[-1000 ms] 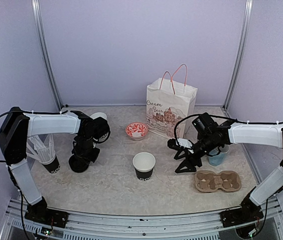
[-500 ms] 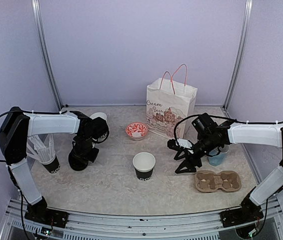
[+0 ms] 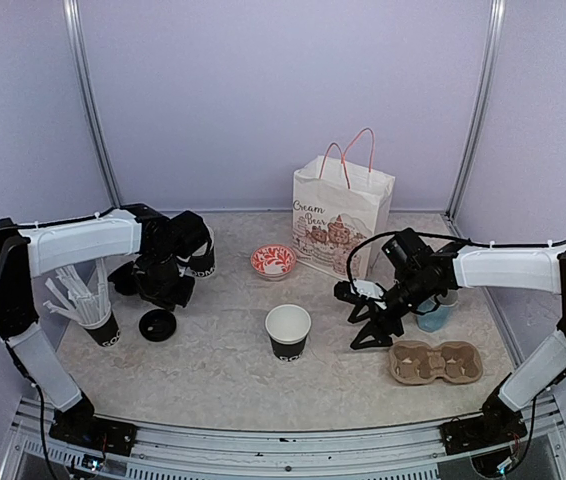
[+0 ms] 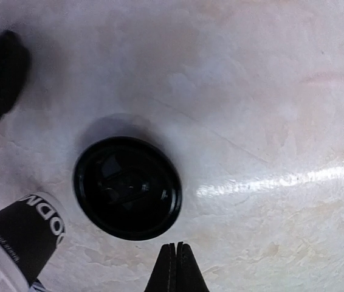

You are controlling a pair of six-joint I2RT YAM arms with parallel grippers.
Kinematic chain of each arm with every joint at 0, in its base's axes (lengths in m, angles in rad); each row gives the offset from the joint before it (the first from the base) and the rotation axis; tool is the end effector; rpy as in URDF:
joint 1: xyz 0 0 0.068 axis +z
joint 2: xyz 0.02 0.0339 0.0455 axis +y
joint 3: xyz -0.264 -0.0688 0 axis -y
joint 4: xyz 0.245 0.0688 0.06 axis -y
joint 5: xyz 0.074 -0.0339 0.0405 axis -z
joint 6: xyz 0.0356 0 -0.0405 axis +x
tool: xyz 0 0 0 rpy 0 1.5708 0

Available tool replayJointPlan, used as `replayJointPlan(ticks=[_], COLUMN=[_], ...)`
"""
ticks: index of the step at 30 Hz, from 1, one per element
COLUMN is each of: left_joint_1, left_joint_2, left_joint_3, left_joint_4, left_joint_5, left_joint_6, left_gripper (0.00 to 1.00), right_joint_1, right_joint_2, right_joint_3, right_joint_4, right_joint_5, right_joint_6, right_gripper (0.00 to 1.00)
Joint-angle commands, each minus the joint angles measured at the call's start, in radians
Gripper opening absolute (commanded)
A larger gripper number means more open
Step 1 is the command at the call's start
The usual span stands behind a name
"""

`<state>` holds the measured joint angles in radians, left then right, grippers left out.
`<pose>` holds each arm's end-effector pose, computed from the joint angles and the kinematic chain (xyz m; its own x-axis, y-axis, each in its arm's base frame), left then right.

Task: Pack the takeout coffee

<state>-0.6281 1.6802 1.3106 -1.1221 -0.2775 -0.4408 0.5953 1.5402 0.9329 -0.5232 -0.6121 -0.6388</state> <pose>0.2545 -0.1728 0.2355 -0.9632 0.1923 -0.1880 0.1511 0.9652 0.2133 0.2297 0.1803 0.1935 -0.2068 -0.7294 -0.6521 -0.9778 0.1313 0.1632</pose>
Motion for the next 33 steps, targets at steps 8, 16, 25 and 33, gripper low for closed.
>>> replayJointPlan(ticks=[8,16,25,33], left_joint_1=[-0.020,-0.007,0.116,0.188], left_joint_2=[0.071,0.099,0.119,0.222], left_joint_3=[0.029,0.073,0.095,0.143], left_joint_4=[0.054,0.026,0.196,0.250], left_joint_5=[0.049,-0.104,-0.229,-0.267], left_joint_6=[0.009,-0.014,0.037,0.056], left_gripper=[0.00,0.20,0.42,0.42], right_joint_1=[0.009,0.009,0.010,0.011], right_joint_2=[0.003,0.002,0.002,-0.020], right_joint_3=[0.006,0.005,0.009,-0.002], right_joint_4=[-0.013,-0.011,-0.017,-0.012], right_joint_5=[-0.012,-0.010,-0.012,-0.007], right_joint_6=[-0.009,-0.011,-0.015,-0.018], right_gripper=[0.75,0.75,0.74,0.75])
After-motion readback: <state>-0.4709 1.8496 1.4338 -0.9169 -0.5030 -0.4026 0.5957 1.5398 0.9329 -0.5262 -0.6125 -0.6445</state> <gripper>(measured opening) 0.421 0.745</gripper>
